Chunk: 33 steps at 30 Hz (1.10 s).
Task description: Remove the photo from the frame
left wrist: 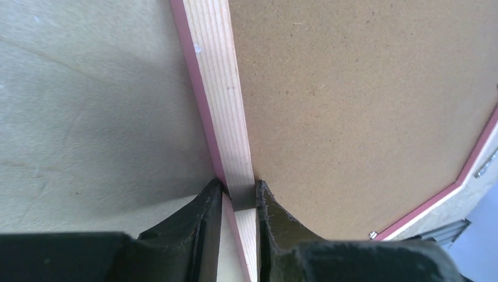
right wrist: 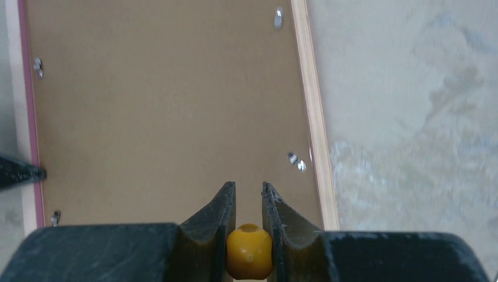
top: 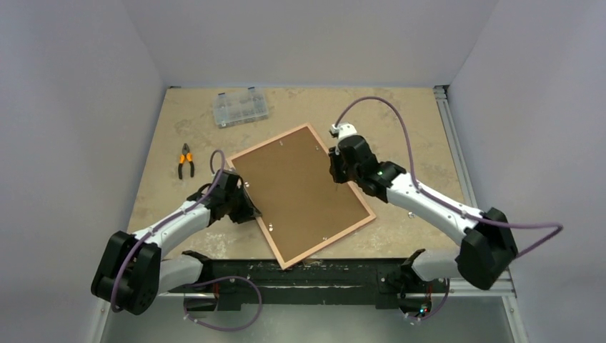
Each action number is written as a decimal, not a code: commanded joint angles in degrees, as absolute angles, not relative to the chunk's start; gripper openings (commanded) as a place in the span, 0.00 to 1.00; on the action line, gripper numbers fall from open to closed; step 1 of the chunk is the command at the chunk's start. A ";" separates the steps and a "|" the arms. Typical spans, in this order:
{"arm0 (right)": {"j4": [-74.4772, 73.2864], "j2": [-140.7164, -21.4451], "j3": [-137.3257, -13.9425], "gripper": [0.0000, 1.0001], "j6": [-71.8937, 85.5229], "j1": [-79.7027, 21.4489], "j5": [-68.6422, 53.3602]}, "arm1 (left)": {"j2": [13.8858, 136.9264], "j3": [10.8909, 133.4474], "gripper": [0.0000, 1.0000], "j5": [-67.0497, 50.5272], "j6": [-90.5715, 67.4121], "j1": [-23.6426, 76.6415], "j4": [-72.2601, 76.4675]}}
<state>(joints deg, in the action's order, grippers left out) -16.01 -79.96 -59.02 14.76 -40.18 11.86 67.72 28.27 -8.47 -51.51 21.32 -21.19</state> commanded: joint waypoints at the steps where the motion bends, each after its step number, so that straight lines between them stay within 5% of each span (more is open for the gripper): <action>1: -23.99 -68.11 -50.26 0.00 22.48 -40.36 12.11 | 64.03 23.27 0.15 -16.29 -51.85 21.97 -19.98; 8: -32.85 -47.74 -42.07 0.00 27.55 -40.39 16.21 | 42.33 23.89 0.69 -15.74 -43.63 22.75 -27.72; 13: -36.85 -36.55 -44.19 0.00 32.06 -40.36 16.77 | 39.74 30.05 0.87 -13.93 -34.87 34.90 -25.43; 20: -44.05 -25.80 -52.60 0.00 36.83 -40.41 22.32 | 62.06 43.41 0.91 -0.84 -27.43 62.66 -20.15; 25: -49.22 -19.43 -58.21 0.00 38.04 -40.42 27.57 | 81.93 58.15 0.78 11.12 -22.72 75.48 -23.20; 33: -57.06 -13.96 -60.91 0.00 40.88 -40.43 28.98 | 102.50 72.16 0.51 20.35 -24.39 80.25 -30.72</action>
